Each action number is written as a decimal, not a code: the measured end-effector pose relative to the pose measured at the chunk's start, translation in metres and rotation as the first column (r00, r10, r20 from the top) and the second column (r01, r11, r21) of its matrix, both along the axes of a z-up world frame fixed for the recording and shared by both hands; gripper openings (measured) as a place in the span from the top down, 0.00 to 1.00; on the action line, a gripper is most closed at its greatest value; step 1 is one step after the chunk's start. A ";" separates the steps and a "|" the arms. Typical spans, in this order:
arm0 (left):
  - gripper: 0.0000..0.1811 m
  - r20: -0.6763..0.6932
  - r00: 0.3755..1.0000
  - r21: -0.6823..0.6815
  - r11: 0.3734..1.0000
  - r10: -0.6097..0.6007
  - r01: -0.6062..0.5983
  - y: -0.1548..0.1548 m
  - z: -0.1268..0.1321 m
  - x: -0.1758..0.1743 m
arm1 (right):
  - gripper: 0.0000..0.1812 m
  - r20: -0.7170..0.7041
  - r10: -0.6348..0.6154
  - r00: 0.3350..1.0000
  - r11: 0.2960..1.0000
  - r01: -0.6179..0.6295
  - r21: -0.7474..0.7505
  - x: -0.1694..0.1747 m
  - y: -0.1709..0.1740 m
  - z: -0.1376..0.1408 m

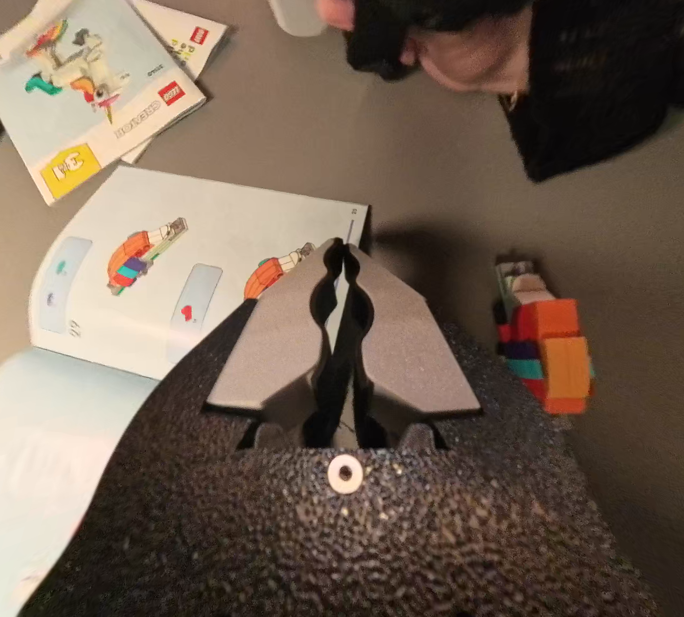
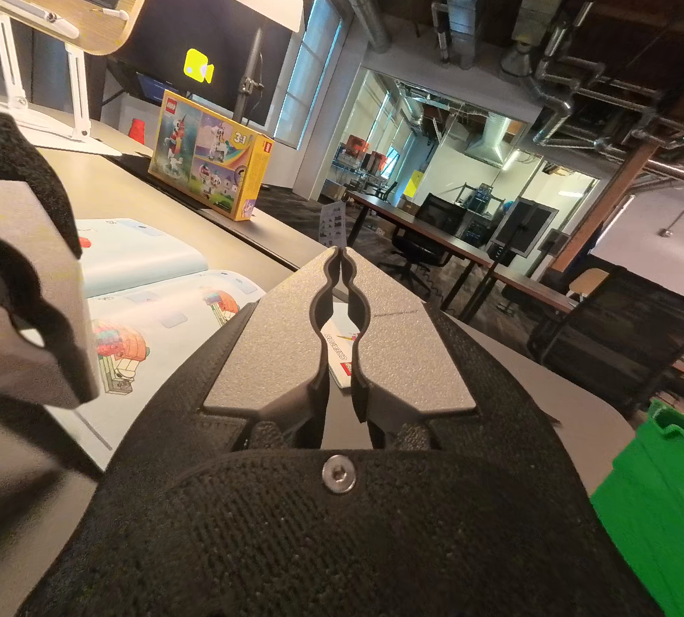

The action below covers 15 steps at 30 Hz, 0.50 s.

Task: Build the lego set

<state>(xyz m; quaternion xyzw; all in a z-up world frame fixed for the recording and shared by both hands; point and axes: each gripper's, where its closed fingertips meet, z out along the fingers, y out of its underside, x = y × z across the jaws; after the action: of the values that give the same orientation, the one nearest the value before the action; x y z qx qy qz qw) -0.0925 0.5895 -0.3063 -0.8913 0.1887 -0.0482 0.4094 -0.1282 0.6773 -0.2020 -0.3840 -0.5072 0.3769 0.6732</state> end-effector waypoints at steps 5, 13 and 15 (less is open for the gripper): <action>1.00 0.192 0.981 0.071 0.996 0.040 -0.054 -0.002 0.014 -0.009 | 1.00 -0.001 -0.014 1.000 1.000 0.014 -0.013 0.005 0.003 0.000; 0.77 -0.208 0.978 0.021 0.999 -0.029 0.034 -0.005 0.005 -0.008 | 1.00 -0.001 -0.035 0.999 0.999 0.035 0.013 0.004 0.003 0.000; 0.80 -0.257 0.966 -0.003 0.999 -0.039 0.039 -0.004 0.000 -0.009 | 1.00 -0.001 -0.041 0.999 0.999 0.041 0.021 0.004 0.003 0.000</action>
<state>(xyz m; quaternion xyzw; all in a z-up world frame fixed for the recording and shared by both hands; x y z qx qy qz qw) -0.1014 0.5854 -0.3068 -0.8857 0.2576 0.0598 0.3816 -0.1245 0.6805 -0.2019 -0.3871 -0.5031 0.3576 0.6850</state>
